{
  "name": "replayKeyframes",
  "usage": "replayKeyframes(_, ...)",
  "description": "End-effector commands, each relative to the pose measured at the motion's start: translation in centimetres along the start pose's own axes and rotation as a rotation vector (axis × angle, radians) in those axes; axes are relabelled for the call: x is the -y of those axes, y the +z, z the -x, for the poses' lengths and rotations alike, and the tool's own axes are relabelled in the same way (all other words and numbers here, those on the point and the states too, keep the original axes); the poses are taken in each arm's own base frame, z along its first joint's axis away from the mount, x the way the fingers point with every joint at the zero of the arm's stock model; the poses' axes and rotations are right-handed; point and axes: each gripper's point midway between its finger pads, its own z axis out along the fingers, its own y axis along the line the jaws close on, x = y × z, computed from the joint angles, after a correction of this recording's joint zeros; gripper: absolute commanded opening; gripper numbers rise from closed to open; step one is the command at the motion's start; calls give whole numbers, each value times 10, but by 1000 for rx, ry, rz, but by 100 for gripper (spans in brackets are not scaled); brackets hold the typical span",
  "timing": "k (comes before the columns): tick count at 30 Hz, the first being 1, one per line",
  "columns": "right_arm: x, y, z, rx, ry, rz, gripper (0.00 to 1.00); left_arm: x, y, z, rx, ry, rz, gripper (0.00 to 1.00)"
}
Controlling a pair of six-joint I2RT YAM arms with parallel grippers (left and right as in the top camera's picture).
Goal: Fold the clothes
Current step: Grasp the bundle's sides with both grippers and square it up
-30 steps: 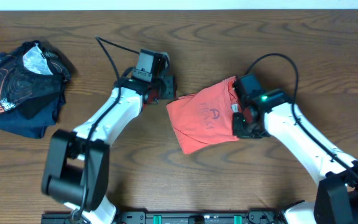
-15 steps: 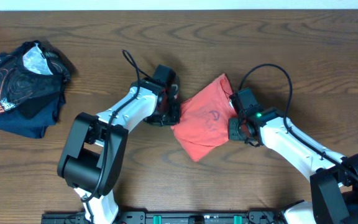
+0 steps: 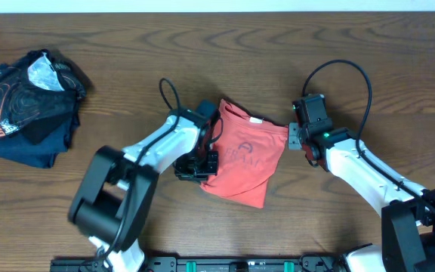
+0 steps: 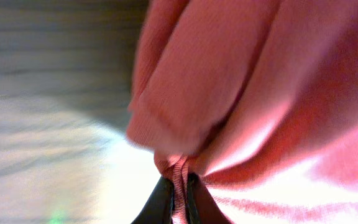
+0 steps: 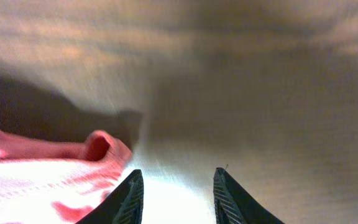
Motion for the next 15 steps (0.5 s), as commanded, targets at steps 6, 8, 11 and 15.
replayKeyframes(6, 8, 0, -15, -63, -40, -26, 45, -30, -73, 37, 371, -16, 98, 88)
replayKeyframes(8, 9, 0, -18, -77, -43, -30, 45, -27, -86, 54, 453, 5, 64, 93)
replayKeyframes(11, 10, -1, -23, -98, -47, -30, 45, -14, -95, 79, 531, 92, -35, 94)
replayKeyframes(15, 11, -1, -28, -119, -40, -32, 45, 11, -97, 106, 580, 228, -218, 93)
